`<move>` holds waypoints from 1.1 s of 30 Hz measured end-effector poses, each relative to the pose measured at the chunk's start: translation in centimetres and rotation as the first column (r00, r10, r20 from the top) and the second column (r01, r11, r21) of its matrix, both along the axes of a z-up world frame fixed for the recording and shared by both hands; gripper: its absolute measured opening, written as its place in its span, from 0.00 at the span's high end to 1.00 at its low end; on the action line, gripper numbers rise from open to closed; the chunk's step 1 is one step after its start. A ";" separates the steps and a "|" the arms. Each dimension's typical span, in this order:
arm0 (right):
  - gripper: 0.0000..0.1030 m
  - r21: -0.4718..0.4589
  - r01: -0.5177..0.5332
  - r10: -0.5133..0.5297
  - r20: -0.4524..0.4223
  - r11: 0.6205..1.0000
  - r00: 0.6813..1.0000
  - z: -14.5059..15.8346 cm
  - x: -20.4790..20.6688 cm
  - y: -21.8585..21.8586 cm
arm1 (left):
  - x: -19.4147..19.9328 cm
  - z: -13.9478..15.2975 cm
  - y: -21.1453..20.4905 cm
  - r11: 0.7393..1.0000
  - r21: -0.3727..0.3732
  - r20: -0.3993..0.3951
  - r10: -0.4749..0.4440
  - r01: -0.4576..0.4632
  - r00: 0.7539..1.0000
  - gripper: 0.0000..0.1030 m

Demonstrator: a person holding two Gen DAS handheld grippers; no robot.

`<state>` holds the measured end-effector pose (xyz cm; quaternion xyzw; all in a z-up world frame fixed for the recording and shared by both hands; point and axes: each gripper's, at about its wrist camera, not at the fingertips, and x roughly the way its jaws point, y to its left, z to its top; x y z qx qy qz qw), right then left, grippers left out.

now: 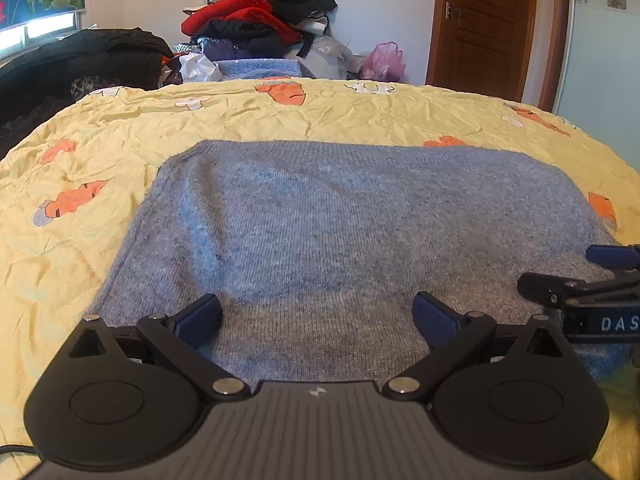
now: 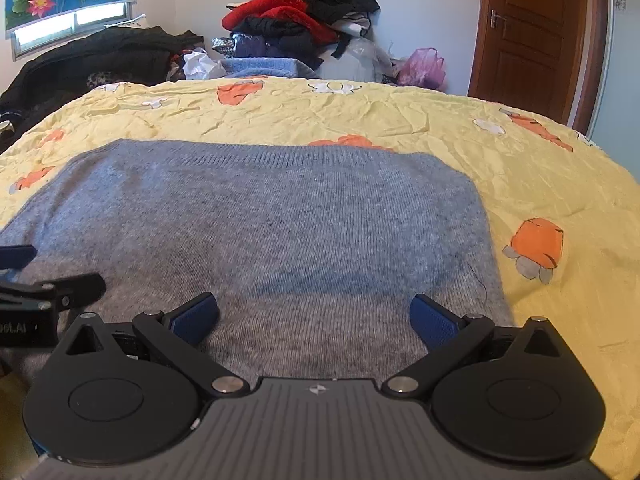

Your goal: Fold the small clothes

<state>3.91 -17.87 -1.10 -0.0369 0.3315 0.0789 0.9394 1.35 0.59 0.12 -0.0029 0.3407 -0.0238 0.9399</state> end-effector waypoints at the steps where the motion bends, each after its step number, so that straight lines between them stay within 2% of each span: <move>1: 0.00 0.008 -0.004 0.004 0.007 1.000 1.000 -0.1 -0.2 -0.2 | 0.0 0.0 0.0 1.000 0.000 0.000 0.000 0.000 1.000 0.00; 11: 0.00 -0.026 -0.007 0.007 0.002 1.000 1.000 -0.1 -2.5 -0.2 | 0.0 0.0 0.0 1.000 0.000 0.000 -0.001 0.001 1.000 0.00; 18: 0.00 -0.008 0.000 0.000 -0.004 1.000 1.000 -0.3 -2.8 -0.5 | 0.0 0.0 -0.1 1.000 0.004 0.000 -0.002 0.002 1.000 0.00; 23: 0.00 -0.001 -0.003 0.003 -0.004 1.000 1.000 -0.3 -2.8 -0.7 | -2.0 0.7 -0.1 0.996 0.084 0.022 0.006 -0.008 1.000 0.00; 26: 0.00 -0.001 -0.004 0.004 -0.004 1.000 1.000 -0.4 -2.8 -0.7 | -3.4 0.4 0.6 0.994 0.106 -0.015 -0.020 0.022 1.000 0.00; 29: 0.00 -0.001 -0.004 0.004 -0.004 1.000 1.000 -0.4 -2.8 -0.7 | -3.8 0.0 2.2 0.999 0.035 -0.021 -0.021 0.021 1.000 0.00; 33: 0.01 -0.005 -0.002 0.002 -0.007 1.000 1.000 -0.2 -2.9 -0.7 | -3.1 0.1 1.9 0.999 0.047 -0.022 -0.015 0.016 1.000 0.00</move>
